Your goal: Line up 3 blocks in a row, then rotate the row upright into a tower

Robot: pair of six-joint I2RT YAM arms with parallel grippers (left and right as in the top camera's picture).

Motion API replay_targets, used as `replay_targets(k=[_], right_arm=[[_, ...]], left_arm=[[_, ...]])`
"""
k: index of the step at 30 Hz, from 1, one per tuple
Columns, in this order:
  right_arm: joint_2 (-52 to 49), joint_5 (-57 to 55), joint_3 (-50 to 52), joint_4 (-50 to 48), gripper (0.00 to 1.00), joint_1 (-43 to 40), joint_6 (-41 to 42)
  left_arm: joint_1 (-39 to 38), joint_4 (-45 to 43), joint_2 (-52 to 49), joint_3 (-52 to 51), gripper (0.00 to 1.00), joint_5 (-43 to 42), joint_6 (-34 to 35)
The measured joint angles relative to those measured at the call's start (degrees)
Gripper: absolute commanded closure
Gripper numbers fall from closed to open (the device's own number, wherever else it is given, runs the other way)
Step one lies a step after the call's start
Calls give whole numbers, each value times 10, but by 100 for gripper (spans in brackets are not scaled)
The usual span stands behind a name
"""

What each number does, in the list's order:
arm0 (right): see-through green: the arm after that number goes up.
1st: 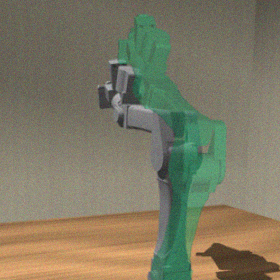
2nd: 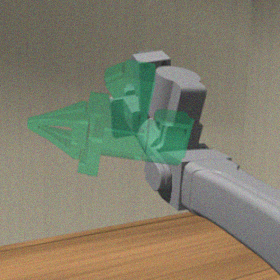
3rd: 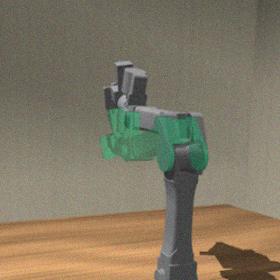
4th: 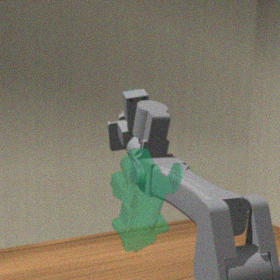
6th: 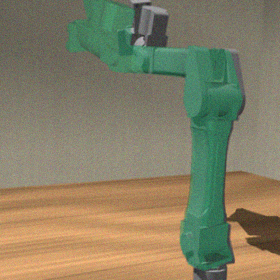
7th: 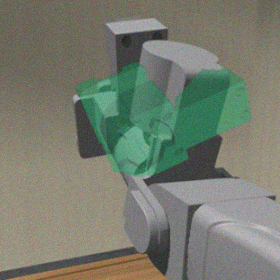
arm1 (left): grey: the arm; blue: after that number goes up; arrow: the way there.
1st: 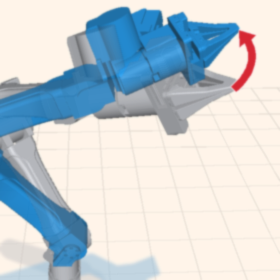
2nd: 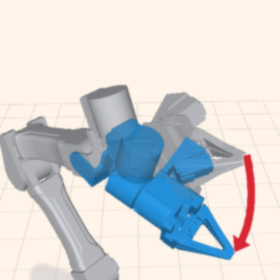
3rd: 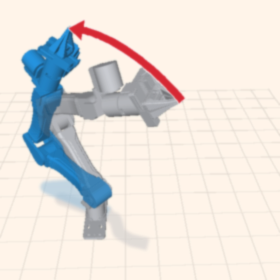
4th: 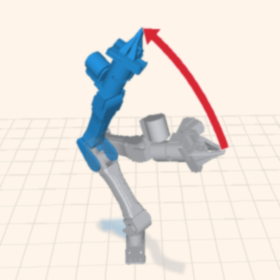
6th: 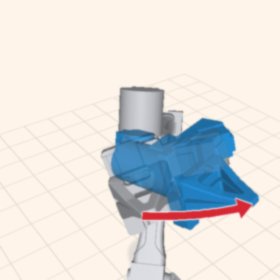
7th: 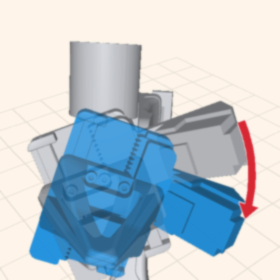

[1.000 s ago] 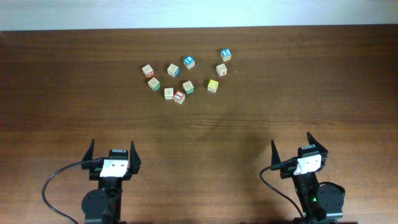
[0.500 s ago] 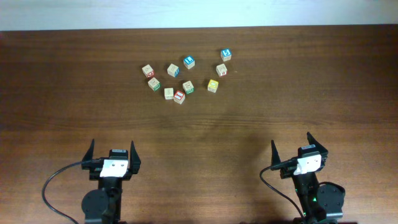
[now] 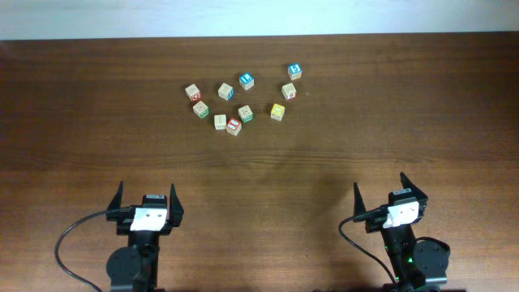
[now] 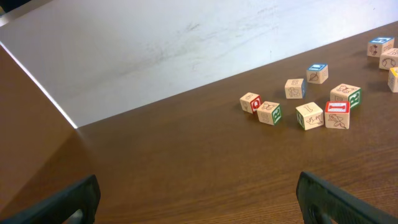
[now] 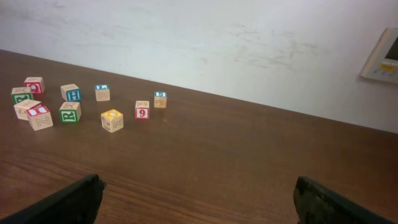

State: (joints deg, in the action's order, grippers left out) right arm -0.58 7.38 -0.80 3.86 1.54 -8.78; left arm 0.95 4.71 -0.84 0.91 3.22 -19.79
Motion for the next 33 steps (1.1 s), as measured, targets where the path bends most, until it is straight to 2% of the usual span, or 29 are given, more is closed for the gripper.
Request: replay_targets(k=[17,21,28,33], right_arm=[[0,4,0,-3,2,0,0],[0,45,0,-29,2,0,0],[0,106,-1,-87,2,0,21],[-2,133,-57,-73,2,0,63]], left_arm=[[0,0,0,0,1,-10,0],[0,-6,0,0,1,-73,1],[0,-9,0,2,1,-158,50],[0,-3,-56,80,1,-192,61]])
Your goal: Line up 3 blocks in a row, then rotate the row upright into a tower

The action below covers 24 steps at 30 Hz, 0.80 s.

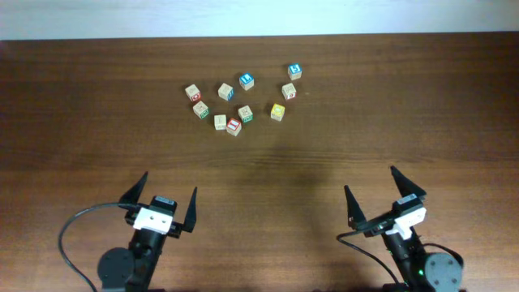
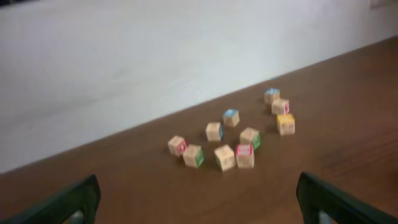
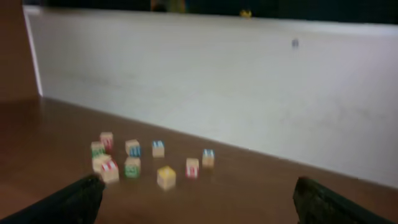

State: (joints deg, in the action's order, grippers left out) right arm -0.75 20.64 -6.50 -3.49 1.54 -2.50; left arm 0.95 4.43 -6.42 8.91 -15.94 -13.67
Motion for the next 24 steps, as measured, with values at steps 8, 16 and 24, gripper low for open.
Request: replay_targets(k=[8,16,24], right_arm=[[-99,36,-163,117,2,0,12],[-340,73,-362,233,2,0,13],[-735,143,-738,490,2,4,18]], left_arm=[[0,85,-299,238,1,-67,2],[0,335,-616,546,1,-93,5],[-2,563,-871,884,1,-118,5]])
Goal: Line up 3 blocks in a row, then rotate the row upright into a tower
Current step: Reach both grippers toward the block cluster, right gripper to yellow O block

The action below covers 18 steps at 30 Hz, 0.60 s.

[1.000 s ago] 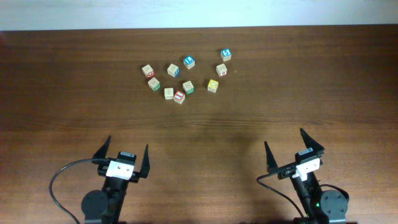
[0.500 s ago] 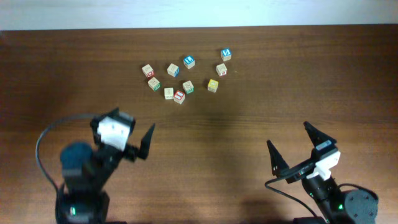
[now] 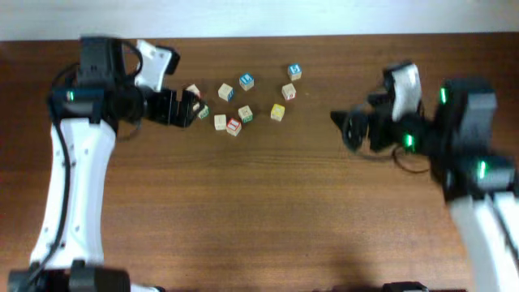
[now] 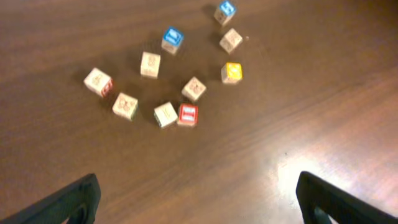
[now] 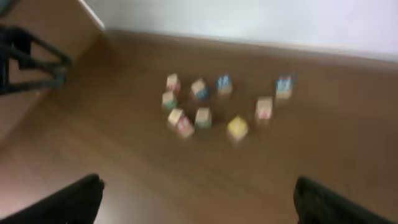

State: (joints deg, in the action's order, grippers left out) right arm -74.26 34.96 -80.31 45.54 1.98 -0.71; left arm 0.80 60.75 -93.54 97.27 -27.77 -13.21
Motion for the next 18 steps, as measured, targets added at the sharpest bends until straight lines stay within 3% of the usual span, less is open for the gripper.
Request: replay_targets(k=[3,6,10,13,15,18], right_arm=[[-168,10,-186,115,2,19,3],[-284,27,-284,120,2,41,3],[-401,72,-301,42,0,67,29],[-466,82,-301,4,4,85,39],[-510,23,-301,-2,12,108,75],[-547,-123,-301,2,16,147,163]], left_arm=[[-7,-5,-40,44,1,-2,0],[-11,-6,-52,45,1,0,0],[-11,-5,-59,45,1,3,0],[-11,-5,-59,45,1,5,0],[-11,-6,-59,45,1,6,0],[-11,-7,-64,45,1,30,14]])
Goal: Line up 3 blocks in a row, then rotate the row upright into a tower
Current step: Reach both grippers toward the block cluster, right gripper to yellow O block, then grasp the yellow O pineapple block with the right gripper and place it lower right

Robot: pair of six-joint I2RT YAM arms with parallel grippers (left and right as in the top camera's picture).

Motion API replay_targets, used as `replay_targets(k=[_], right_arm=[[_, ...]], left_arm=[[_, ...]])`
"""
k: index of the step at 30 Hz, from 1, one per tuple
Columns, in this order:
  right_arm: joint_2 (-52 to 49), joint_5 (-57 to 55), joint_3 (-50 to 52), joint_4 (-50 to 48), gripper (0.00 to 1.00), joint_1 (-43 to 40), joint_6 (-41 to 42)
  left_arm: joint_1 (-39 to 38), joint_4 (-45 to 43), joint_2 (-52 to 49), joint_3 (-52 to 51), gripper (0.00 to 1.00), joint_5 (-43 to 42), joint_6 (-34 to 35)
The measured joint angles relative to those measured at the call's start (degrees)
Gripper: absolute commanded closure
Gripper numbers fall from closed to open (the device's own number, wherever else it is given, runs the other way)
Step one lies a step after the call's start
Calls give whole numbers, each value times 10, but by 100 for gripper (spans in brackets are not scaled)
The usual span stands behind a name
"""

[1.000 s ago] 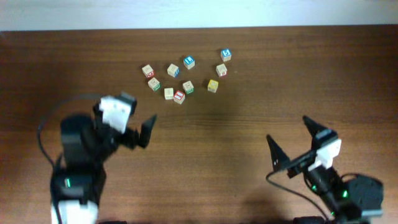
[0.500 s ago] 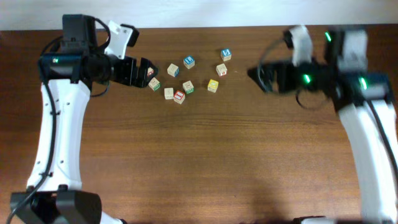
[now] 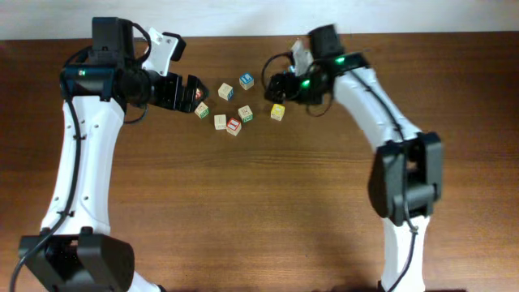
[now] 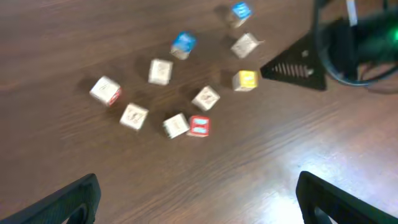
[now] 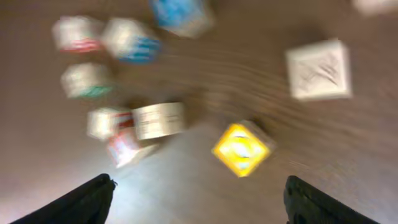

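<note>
Several small wooden letter blocks lie in a loose cluster at the far middle of the table. Among them are a yellow block [image 3: 278,111] [image 5: 242,148], a red-topped block [image 3: 233,126] [image 4: 199,126] and a blue-topped block [image 3: 246,81] [image 4: 183,43]. My left gripper [image 3: 180,91] [image 4: 199,205] hangs open at the cluster's left edge, high above the table. My right gripper [image 3: 280,85] [image 5: 198,202] is open close over the cluster's right side, just short of the yellow block. It holds nothing. The right arm hides the two rightmost blocks from overhead.
The brown wooden table [image 3: 268,203] has a white wall along its far edge. In the left wrist view the right gripper's black finger [image 4: 292,65] shows beside the yellow block [image 4: 246,79]. The right wrist view is blurred.
My right gripper has moved from well right of the cluster to close over its right side, near the yellow block. The left gripper has stayed at the cluster's left. No block has moved.
Both grippers first rested open at the table's front edge. Then they were lifted a little and faced the blocks. Later they were out over the table, one on each side of the cluster. Now the right one is low by the yellow block.
</note>
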State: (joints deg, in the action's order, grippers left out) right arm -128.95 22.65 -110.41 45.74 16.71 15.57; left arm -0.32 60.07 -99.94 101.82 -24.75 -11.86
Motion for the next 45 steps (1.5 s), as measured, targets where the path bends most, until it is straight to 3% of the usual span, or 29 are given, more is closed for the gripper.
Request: replay_targets(k=[3,8,20,30,45], right_arm=[[-16,-138,0,-7,22,42,81],[-28,-245,0,-28,36,79,134],[-55,-278,0,-25,65,79,159],[-55,-278,-10,54,69,79,160],[-49,-226,-21,309,67,79,159]], left_arm=[[0,3,-17,1,1,83,63],[0,8,-55,1,1,195,137],[0,8,-87,1,1,223,156],[0,8,-87,1,1,223,158],[0,8,-87,1,1,224,158]])
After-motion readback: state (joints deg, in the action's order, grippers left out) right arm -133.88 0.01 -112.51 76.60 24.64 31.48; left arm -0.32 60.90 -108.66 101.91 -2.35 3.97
